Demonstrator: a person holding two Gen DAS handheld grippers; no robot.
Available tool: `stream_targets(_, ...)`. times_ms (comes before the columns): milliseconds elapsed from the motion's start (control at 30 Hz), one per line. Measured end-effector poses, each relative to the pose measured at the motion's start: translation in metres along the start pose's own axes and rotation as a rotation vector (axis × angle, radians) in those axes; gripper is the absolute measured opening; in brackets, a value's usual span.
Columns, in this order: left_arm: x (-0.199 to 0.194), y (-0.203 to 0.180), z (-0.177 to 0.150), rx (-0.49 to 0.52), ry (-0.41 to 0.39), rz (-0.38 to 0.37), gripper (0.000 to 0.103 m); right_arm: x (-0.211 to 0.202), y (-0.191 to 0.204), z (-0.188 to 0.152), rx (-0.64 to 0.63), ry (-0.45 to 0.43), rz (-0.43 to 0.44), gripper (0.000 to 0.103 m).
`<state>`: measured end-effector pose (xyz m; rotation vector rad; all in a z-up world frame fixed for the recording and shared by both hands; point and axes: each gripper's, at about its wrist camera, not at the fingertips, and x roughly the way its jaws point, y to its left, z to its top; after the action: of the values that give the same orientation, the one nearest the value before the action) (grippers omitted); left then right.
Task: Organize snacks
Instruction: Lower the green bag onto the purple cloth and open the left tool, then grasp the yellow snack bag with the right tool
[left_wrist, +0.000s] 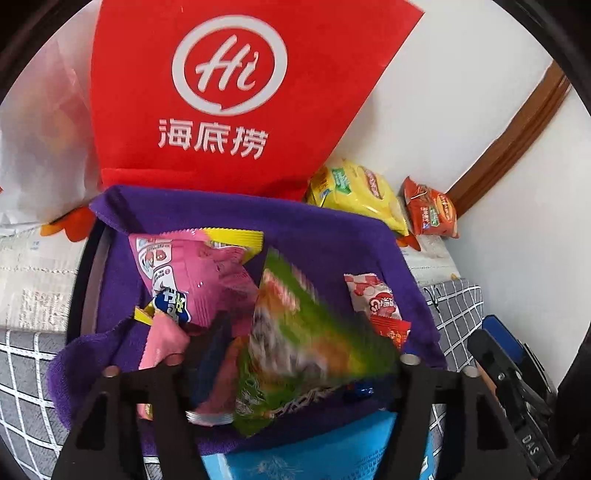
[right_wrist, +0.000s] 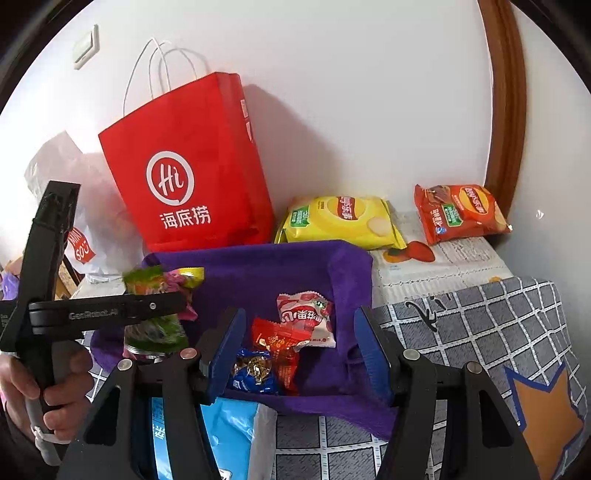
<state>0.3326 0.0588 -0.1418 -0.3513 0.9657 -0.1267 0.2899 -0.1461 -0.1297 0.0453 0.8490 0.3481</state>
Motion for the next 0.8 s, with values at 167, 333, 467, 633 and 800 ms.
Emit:
stream_targets(167,-0.023,0.004,-0.007,0.015,-0.044,0.029,0.074,-0.003,0.008,0.0,-0.031,-0.022,-0.015,0.061)
stream_targets(333,-0.055,0.021,-0.027,-0.001,-0.058,0.012,0.074,-0.002,0.013,-0.002,-0.034,-0.032,-0.01,0.061)
stream_targets(467,-0.075,0.043,-0.047,-0.039,-0.043,-0.003,0.074,-0.006,0.021,-0.002,-0.046,-0.054,0.025,0.059)
stream_targets(633,-0.097,0.064,-0.082,-0.028,-0.021,0.016,0.074,-0.025,0.041,-0.013,-0.085,-0.033,0.041,0.055)
stream_targets(800,-0.105,0.076,-0.117,-0.027,0.011,-0.032,0.074,-0.057,0.052,-0.044,-0.1,0.012,0.051,0.055)
